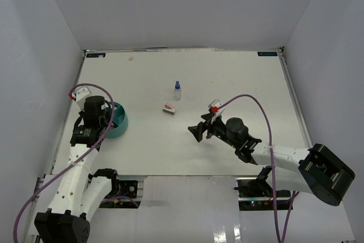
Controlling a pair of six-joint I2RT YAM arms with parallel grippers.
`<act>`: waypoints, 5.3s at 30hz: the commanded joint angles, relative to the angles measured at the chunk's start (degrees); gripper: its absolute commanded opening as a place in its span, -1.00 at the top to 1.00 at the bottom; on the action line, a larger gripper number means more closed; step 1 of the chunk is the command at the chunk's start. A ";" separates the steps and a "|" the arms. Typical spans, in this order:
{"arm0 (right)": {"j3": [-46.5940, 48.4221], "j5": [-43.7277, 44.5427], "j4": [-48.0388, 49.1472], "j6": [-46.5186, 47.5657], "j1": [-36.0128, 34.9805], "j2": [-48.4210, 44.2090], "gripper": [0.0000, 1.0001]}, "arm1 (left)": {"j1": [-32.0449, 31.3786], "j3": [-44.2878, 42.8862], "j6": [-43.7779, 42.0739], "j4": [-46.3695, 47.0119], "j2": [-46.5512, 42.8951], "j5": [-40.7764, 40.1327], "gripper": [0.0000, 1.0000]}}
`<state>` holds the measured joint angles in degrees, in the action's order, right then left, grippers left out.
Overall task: Sort the stationery into containers
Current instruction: Place the pen in the storage box, then pick up the stapler from the center of the board, then place the stapler in the storage box.
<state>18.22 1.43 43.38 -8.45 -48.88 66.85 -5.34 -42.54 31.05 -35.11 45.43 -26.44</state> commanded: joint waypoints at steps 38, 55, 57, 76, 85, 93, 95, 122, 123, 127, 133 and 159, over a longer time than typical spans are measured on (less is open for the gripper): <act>11.04 -7.40 -3.03 7.21 -0.16 10.66 -0.91 | 2.36 4.05 -4.41 8.20 -6.66 9.28 -0.77; 34.59 -2.49 -8.22 14.69 -0.16 37.56 -0.89 | 2.36 7.39 -8.46 13.14 -7.72 26.17 -0.94; 35.92 -2.57 -8.83 14.78 -0.16 39.92 -0.88 | 2.27 7.48 -8.37 13.23 -7.81 26.35 -0.94; 42.95 -2.22 -12.87 14.07 0.37 49.69 -0.56 | 2.18 7.56 -8.11 13.23 -7.11 29.34 -0.94; 41.47 -1.70 -12.79 13.55 0.54 49.43 -0.17 | 2.09 7.65 -7.67 13.76 -5.44 33.46 -0.94; 33.03 -3.10 -7.70 12.14 0.46 42.58 0.12 | 2.09 3.44 -2.76 12.61 0.00 49.35 -0.96; 31.45 -3.98 -6.47 11.61 0.46 41.18 0.12 | 2.09 2.47 -1.35 12.52 1.59 52.17 -0.96; 16.50 -7.76 -0.75 12.58 -5.78 12.08 0.17 | -17.42 -7.03 12.98 17.62 19.78 53.15 -0.65; 16.41 -7.59 -0.66 12.58 -5.87 11.90 0.17 | -17.51 -7.03 13.25 17.80 20.31 53.33 -0.62; 15.88 -6.97 -0.40 12.84 -5.79 11.11 0.17 | -18.39 -6.68 13.60 18.85 21.10 53.77 -0.49; 15.27 -6.35 0.31 12.84 -5.79 10.85 0.16 | -19.09 -6.24 14.13 19.91 22.33 55.35 -0.41; 13.60 -5.12 3.12 11.61 -5.78 9.70 0.16 | -20.06 -5.18 14.57 22.45 24.71 56.85 -0.14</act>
<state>32.12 -4.45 42.15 3.36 -54.41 78.26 -25.04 -47.72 45.15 -14.44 70.13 29.23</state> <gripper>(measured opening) 0.429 0.572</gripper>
